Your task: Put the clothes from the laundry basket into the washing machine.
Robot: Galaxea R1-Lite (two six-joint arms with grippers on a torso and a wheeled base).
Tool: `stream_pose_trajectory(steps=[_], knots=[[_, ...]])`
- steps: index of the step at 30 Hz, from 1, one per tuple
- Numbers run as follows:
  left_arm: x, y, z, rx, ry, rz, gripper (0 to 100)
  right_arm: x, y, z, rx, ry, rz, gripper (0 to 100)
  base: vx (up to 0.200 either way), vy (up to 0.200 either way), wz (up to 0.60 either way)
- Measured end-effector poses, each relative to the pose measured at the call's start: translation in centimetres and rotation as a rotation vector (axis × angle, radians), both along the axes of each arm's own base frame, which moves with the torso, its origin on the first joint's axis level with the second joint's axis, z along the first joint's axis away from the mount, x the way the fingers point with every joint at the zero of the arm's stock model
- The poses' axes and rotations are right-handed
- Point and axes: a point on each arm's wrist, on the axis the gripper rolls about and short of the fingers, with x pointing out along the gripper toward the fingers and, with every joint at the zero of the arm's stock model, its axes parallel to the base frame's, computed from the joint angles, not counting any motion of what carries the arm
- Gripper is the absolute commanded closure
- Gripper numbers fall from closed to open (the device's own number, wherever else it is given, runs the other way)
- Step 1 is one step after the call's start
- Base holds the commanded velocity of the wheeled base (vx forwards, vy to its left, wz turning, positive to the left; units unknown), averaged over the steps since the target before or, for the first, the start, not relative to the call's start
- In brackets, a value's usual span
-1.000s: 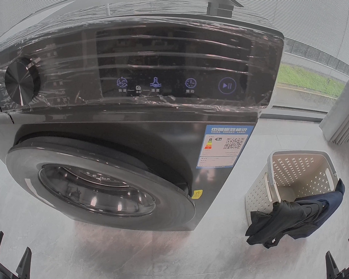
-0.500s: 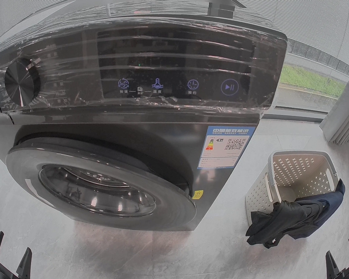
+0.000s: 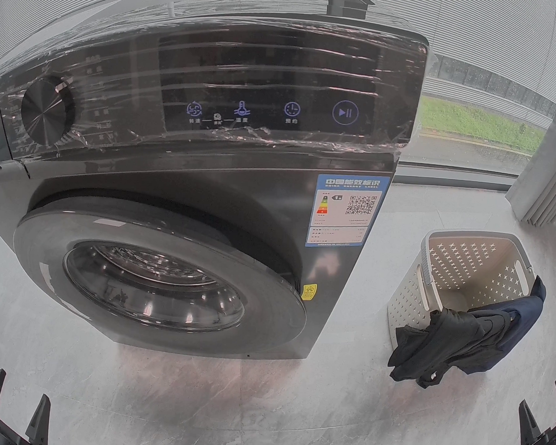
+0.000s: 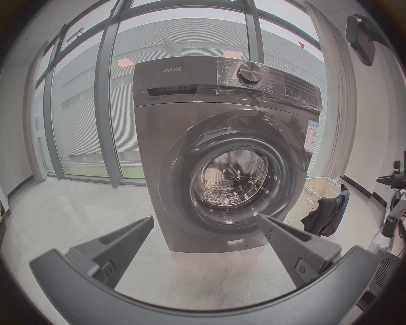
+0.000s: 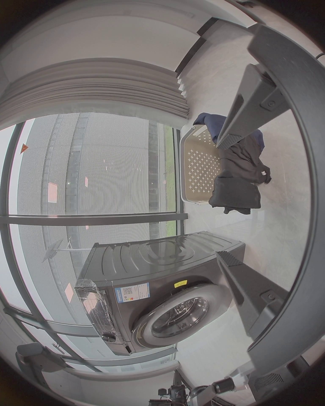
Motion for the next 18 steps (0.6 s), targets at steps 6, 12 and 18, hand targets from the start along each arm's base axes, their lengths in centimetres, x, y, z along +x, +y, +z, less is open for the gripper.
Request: stream_pose_trajectory(steps=[6, 12, 18], knots=[[0.00, 0.00, 0.00, 0.000, 0.000, 0.000, 0, 0.00, 0.00, 0.00, 0.000, 0.000, 0.000, 0, 0.000, 0.200, 0.00], [0.00, 0.00, 0.00, 0.001, 0.000, 0.000, 0, 0.00, 0.00, 0.00, 0.000, 0.000, 0.000, 0, 0.000, 0.133, 0.00], [0.00, 0.00, -0.01, 0.007, 0.001, 0.000, 0, 0.00, 0.00, 0.00, 0.000, 0.000, 0.000, 0, 0.000, 0.000, 0.00]])
